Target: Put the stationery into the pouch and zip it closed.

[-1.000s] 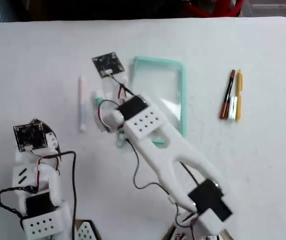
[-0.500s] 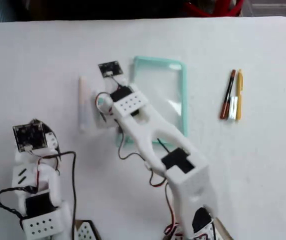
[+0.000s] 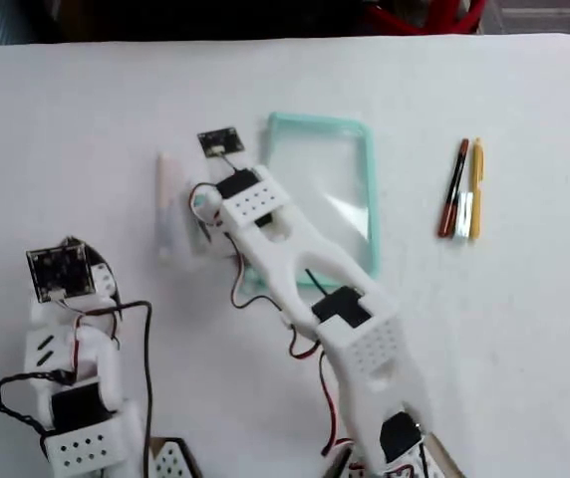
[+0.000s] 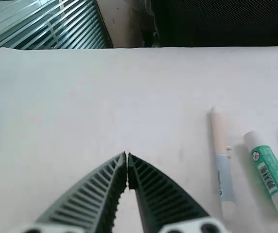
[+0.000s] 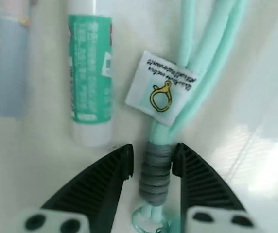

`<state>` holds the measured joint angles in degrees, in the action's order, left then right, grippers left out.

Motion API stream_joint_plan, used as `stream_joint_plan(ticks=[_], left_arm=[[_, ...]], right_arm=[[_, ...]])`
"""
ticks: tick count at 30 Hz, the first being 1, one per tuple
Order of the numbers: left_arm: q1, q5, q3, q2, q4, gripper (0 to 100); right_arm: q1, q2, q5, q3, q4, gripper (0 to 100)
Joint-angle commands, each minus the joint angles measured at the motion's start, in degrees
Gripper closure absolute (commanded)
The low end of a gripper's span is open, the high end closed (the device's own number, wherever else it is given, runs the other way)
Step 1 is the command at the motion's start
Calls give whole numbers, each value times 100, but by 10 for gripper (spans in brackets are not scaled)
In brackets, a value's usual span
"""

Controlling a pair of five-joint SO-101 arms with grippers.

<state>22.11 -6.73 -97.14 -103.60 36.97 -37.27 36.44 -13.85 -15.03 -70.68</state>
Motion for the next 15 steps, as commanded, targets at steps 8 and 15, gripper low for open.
stream_joint_plan(ticks=[8, 15], left_arm=[[-66, 44, 18, -57, -88, 976], [-66, 44, 18, -57, -88, 976]], right_arm=[[145, -374, 9, -35, -567, 849], [145, -356, 334, -26, -699, 870]])
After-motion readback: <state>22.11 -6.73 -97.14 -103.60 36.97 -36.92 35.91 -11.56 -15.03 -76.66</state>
